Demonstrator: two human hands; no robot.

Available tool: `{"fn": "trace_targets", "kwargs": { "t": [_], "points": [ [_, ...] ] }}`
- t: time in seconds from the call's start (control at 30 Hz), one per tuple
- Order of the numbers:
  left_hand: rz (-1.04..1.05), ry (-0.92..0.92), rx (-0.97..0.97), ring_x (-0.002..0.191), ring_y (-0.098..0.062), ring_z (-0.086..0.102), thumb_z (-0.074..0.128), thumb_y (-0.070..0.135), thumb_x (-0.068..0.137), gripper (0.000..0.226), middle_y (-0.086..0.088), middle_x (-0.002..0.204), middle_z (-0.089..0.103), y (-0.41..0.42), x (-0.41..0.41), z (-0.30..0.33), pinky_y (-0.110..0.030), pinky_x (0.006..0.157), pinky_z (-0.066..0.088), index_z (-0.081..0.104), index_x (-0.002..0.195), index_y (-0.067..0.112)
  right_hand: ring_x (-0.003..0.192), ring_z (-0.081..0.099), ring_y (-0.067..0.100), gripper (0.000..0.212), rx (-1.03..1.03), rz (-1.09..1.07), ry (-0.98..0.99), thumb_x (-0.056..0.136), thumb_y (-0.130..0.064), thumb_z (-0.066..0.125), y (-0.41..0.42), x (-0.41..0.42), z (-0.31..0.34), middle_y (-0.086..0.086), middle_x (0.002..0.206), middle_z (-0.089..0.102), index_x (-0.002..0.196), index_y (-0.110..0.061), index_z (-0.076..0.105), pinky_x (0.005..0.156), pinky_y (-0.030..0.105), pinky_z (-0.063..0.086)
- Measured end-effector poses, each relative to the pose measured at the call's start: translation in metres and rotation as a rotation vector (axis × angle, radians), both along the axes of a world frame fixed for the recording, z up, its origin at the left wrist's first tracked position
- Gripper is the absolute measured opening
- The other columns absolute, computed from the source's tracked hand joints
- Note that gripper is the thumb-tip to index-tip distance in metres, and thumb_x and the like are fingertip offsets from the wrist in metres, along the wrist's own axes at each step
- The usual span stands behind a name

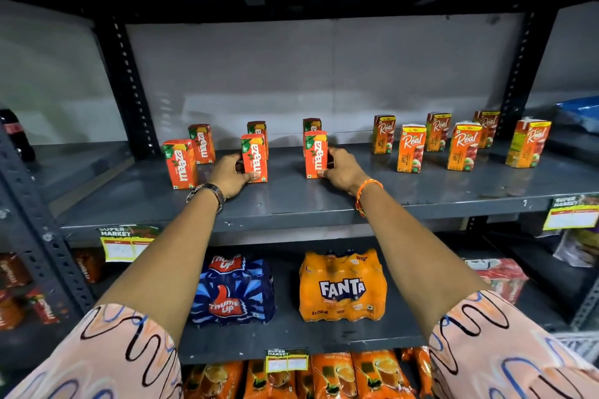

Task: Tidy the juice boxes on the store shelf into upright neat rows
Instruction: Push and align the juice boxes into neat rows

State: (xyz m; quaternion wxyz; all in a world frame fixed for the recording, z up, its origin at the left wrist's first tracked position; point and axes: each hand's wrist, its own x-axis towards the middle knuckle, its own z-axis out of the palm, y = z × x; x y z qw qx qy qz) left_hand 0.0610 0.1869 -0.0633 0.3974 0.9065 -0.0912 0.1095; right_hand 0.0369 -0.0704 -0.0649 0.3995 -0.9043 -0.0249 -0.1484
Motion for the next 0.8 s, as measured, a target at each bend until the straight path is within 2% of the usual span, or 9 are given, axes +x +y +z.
{"fn": "trace_targets", "kwargs": {
  "t": [0.1, 0.5, 0.7, 0.8],
  "points": [
    [0.008, -0.010, 0.000, 0.121, -0.030, 0.060, 0.070, 0.015, 0.088, 0.045, -0.012, 0.132, 0.065, -0.0002, -0.0004, -0.0007, -0.040, 0.105, 0.043, 0.060, 0.131, 0.007, 0.119, 0.062, 0.030, 0.049, -0.037, -0.011, 0.012, 0.084, -0.007, 0.069, 0.0013, -0.0009, 0.0009, 0.014, 0.128, 0.066, 0.131, -0.006, 0.056, 0.106, 0.037, 0.045],
    [0.011, -0.005, 0.003, 0.121, -0.030, 0.060, 0.070, 0.015, 0.088, 0.047, -0.012, 0.132, 0.064, 0.0007, -0.0010, -0.0028, -0.047, 0.107, 0.044, 0.057, 0.133, 0.007, 0.122, 0.059, 0.032, 0.051, -0.041, -0.018, 0.051, 0.085, -0.008, 0.068, -0.0002, 0.0009, 0.0032, 0.015, 0.132, 0.063, 0.134, -0.007, 0.052, 0.108, 0.043, 0.044],
    [0.009, -0.001, 0.013, 0.118, -0.029, 0.062, 0.071, 0.017, 0.088, 0.049, -0.012, 0.131, 0.065, 0.0006, -0.0018, -0.0032, -0.038, 0.100, 0.043, 0.056, 0.133, 0.009, 0.120, 0.060, 0.032, 0.046, -0.064, -0.026, 0.025, 0.085, -0.008, 0.067, -0.0011, -0.0012, 0.0029, 0.016, 0.129, 0.064, 0.129, -0.006, 0.056, 0.106, 0.042, 0.045],
    [-0.005, 0.048, -0.043, 0.122, -0.028, 0.061, 0.074, 0.017, 0.085, 0.062, -0.011, 0.134, 0.063, 0.0010, -0.0048, -0.0009, -0.039, 0.103, 0.043, 0.048, 0.141, 0.010, 0.121, 0.059, 0.031, 0.051, -0.018, -0.002, 0.062, 0.084, -0.008, 0.070, -0.0036, -0.0029, 0.0049, 0.015, 0.130, 0.064, 0.132, -0.006, 0.055, 0.108, 0.043, 0.044]
  ]
}}
